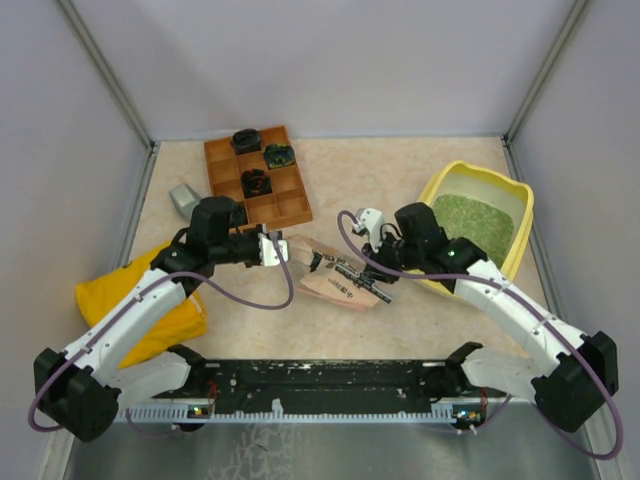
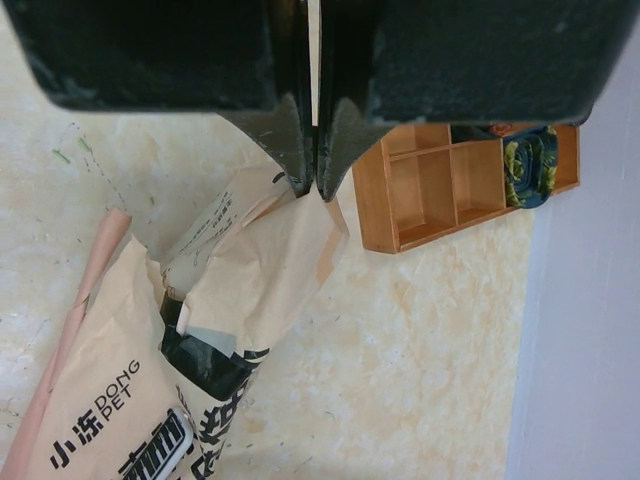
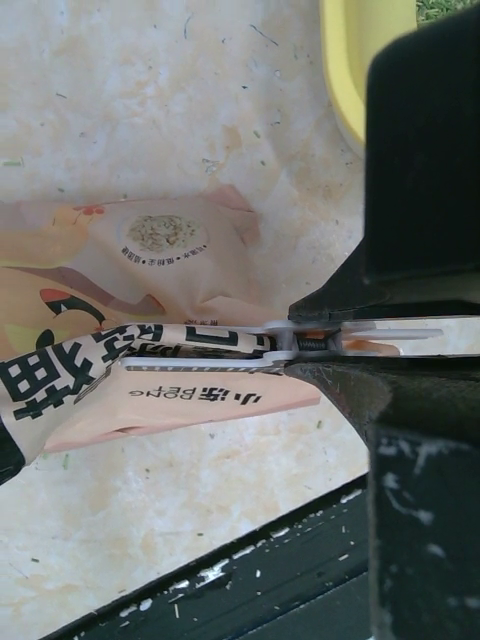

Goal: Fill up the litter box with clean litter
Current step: Clamp the cat litter bag at the center of the board.

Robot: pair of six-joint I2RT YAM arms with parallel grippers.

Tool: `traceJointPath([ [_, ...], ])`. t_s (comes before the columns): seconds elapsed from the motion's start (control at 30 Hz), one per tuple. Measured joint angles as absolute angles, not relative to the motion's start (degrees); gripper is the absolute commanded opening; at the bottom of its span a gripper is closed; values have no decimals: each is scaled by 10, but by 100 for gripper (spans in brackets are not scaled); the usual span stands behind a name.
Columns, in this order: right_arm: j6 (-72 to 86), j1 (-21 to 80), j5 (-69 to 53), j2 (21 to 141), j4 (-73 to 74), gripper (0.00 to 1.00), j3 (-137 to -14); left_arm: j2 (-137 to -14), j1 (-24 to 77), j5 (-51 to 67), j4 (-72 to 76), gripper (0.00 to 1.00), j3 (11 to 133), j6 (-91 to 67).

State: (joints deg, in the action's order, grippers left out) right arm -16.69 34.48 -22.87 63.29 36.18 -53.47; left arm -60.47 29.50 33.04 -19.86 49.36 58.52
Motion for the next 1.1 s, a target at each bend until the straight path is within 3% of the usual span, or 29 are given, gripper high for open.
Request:
traceJointPath([
  [0.17,-164,345,-223,588,301,0,-479,-598,295,324,-205,41,490,577],
  [0.33,-165,345,-232,585,278,0,-457,-578,295,340,-213,54,509,566],
  [0.5,-173,347,-247,578,266,0,-429,-594,296,426,-241,59,585,559],
  [0.7,-200,347,-262,559,264,0,-416,-624,336,482,-276,61,570,550],
  [1.1,-242,369,-241,555,277,0,-416,-616,426,323,-266,55,444,549],
])
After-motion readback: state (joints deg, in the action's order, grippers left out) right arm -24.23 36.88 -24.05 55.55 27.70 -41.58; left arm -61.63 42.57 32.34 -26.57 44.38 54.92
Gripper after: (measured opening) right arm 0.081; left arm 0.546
